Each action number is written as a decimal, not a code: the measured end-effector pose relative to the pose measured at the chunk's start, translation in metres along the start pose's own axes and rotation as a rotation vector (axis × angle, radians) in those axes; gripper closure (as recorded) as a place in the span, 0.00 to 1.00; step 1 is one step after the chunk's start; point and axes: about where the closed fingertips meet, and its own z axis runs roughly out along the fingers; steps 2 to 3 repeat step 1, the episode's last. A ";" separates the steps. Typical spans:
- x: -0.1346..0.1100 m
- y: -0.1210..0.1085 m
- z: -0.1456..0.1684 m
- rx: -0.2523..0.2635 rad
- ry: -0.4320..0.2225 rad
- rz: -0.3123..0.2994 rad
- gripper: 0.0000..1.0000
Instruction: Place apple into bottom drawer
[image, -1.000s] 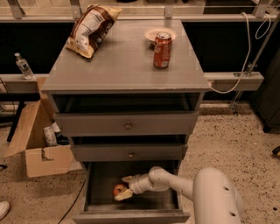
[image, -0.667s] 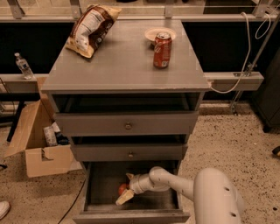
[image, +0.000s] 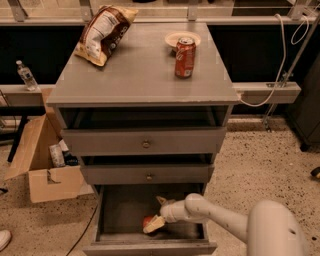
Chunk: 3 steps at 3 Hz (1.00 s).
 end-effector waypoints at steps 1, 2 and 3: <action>0.004 -0.005 -0.056 0.066 -0.050 0.019 0.00; 0.004 -0.005 -0.056 0.066 -0.050 0.019 0.00; 0.004 -0.005 -0.056 0.066 -0.050 0.019 0.00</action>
Offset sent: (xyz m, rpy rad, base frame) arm 0.0000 0.0000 0.0000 0.0000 0.0000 0.0000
